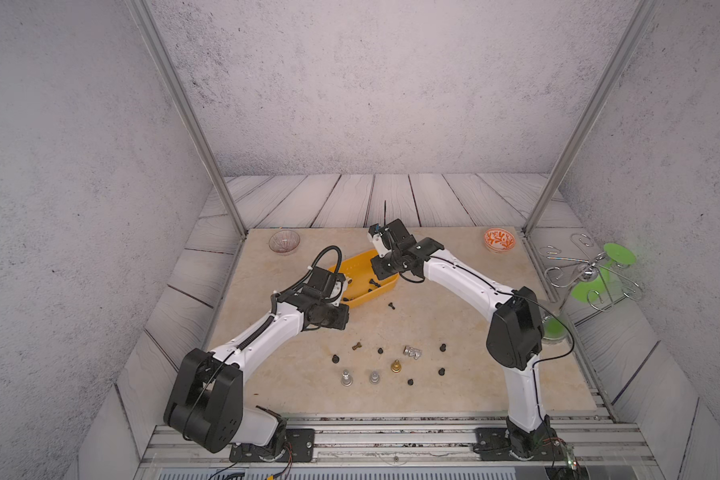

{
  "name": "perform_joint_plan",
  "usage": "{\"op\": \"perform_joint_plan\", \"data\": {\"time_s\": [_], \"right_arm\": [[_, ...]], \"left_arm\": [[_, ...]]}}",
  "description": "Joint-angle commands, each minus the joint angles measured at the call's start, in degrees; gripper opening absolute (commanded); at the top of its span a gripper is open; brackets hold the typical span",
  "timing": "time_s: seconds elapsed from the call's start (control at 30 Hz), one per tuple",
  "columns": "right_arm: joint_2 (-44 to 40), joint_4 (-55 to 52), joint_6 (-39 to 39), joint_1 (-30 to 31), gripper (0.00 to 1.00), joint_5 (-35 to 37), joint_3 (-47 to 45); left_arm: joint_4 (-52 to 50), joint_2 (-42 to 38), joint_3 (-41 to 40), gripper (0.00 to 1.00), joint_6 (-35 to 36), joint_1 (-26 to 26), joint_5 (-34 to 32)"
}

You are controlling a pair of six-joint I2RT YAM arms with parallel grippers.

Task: Put the chess pieces into the storage box
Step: Place the chess piece in the storage box.

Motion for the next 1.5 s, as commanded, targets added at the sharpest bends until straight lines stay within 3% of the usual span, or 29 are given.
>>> {"op": "perform_joint_plan", "data": {"time_s": [0.0,0.57,1.47], "right_arm": [[4.6,-2.0,-0.9,0.2,0.14,-1.5,4.6],[15.6,-4.5,-1.4,0.0,0.14,-4.4,14.3],[14.1,-4.0,-1.1,-0.4,0.2,-4.9,11.3]], "left_arm": [[-0.6,-1.7,-1.4,0.27,-0.6,-0.3,-0.8],[-0.3,-1.6,-1.5,0.27,-0.7,-0.3,-0.4],[-1.8,-1.0,-0.6,0.27,0.1,-0.3,-0.4]]}}
